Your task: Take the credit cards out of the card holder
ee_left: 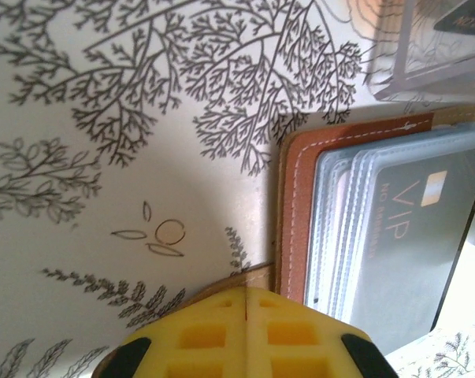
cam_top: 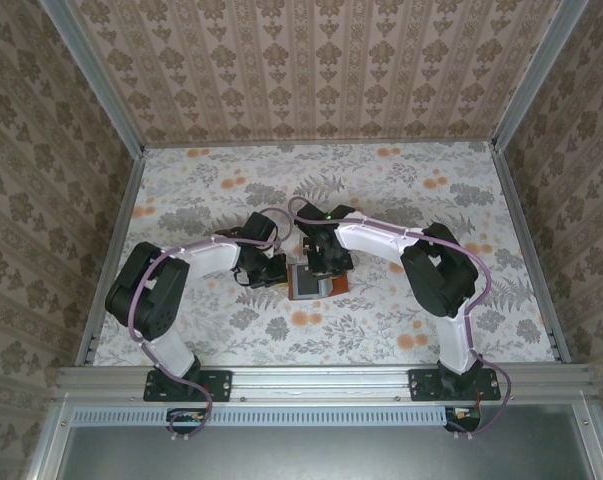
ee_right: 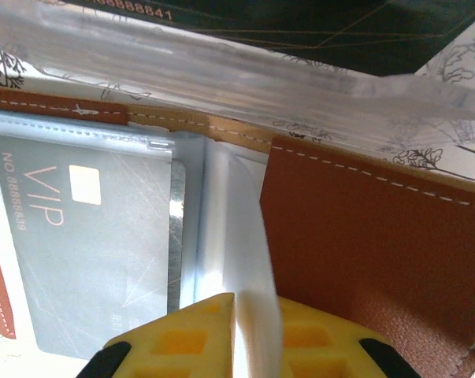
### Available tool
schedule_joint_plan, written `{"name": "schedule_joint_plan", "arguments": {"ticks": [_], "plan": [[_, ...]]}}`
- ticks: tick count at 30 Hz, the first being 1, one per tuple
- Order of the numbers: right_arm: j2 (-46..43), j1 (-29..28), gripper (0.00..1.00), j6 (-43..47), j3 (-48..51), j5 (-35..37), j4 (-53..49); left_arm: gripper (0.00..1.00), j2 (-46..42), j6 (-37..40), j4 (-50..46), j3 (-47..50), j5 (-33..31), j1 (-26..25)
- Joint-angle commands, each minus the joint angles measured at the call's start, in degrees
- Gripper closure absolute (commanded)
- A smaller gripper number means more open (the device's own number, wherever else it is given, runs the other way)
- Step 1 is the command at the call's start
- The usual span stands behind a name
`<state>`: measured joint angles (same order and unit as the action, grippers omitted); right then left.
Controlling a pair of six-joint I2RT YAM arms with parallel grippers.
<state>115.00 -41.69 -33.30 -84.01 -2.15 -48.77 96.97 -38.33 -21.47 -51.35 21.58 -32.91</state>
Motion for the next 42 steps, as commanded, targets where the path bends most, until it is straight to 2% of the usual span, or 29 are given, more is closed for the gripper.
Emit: {"name": "schedule_joint_plan", "arguments": {"ticks": [1, 29, 42], "plan": [[-2.2, -0.3, 0.84, 0.9, 1.1, -0.7, 0.3, 0.98, -1.1, 0.2, -2.0, 0.5, -1.5, 0.2], [-2.6, 2.9, 0.5, 2.8, 7.4, 6.6, -0.2, 0.98, 1.2, 0.6, -3.7, -1.4, -1.5, 0.1], [-7.8, 5.0, 0.46, 3.0, 8.9, 6.3, -1.1, 0.98, -0.3, 1.8, -7.0, -5.1, -2.3, 0.1]]}}
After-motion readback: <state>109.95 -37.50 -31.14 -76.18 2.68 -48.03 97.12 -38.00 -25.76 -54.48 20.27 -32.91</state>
